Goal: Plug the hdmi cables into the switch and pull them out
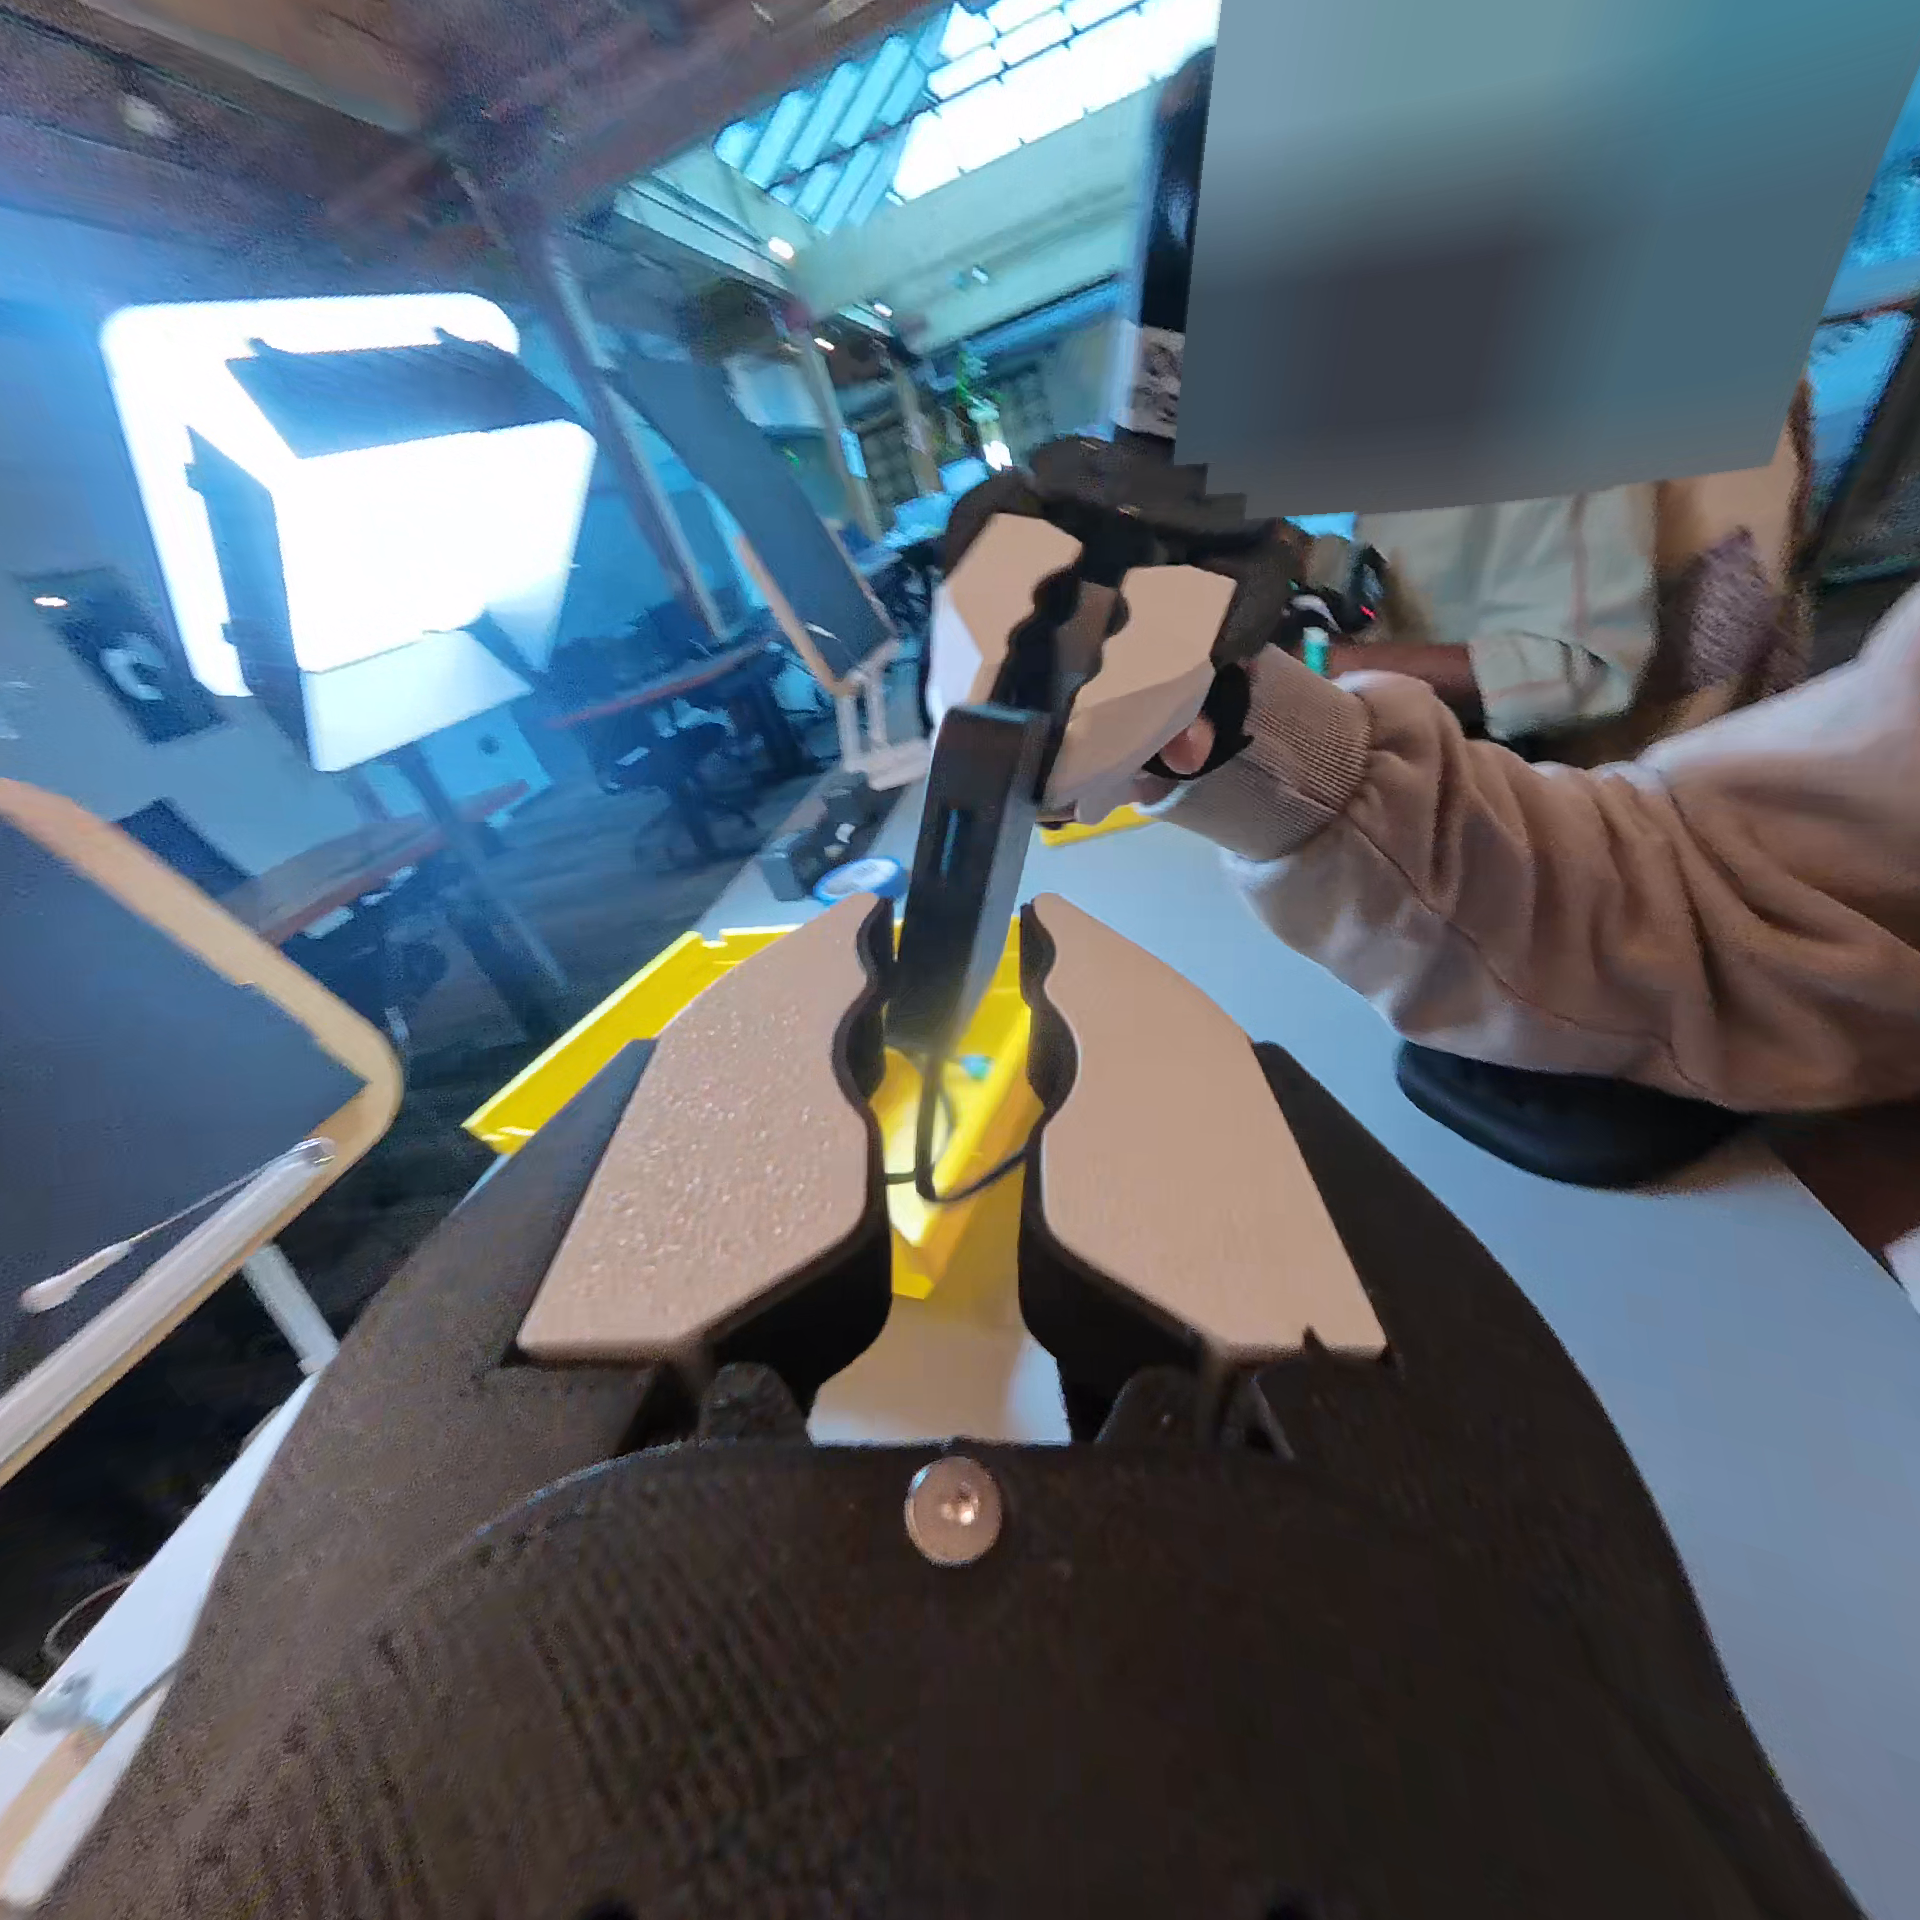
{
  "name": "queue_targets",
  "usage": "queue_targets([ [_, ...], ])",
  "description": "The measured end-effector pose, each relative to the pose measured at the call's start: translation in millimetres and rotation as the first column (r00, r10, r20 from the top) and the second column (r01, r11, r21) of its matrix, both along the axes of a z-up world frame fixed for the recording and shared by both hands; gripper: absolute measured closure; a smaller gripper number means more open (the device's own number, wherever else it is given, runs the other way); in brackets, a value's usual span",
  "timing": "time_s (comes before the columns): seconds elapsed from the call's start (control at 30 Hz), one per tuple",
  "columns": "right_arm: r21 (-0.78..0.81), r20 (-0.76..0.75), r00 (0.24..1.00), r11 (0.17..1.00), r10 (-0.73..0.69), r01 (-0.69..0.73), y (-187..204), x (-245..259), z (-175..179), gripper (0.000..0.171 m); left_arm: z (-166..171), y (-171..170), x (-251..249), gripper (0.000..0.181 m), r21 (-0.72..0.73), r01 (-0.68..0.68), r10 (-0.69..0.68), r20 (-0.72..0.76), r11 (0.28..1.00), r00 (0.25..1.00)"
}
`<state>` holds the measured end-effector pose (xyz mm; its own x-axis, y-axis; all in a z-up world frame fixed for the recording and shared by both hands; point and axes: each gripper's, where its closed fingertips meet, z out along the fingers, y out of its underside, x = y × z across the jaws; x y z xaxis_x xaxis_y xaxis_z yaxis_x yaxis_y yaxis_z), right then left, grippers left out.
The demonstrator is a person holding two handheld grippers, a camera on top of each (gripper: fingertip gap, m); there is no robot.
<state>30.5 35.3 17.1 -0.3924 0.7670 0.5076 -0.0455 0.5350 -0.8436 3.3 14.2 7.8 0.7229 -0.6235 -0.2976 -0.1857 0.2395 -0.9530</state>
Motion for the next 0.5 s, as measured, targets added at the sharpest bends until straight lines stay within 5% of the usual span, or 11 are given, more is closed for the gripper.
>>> queue_targets([
  [0.13,0.036,-0.201,0.903,0.918,-0.381,0.395,92,14,26,0.157,26,-4,-44,0.16,0.067,-0.12,0.11,0.128,0.991,0.986],
  [0.27,0.089,-0.409,0.631,0.66,-0.659,0.746,186,29,23,0.157,40,-13,-66,0.163,0.096,-0.145,0.122,0.214,0.985,0.969],
  [0.37,0.211,-0.501,0.514,0.478,-0.696,0.853,229,24,-8,0.157,41,-14,-71,0.164,0.098,-0.146,0.119,0.239,0.984,0.964],
  [0.5,0.406,-0.477,0.527,0.355,-0.704,0.842,257,-3,-63,0.157,36,-10,-69,0.165,0.092,-0.154,0.132,0.206,0.984,0.97],
])
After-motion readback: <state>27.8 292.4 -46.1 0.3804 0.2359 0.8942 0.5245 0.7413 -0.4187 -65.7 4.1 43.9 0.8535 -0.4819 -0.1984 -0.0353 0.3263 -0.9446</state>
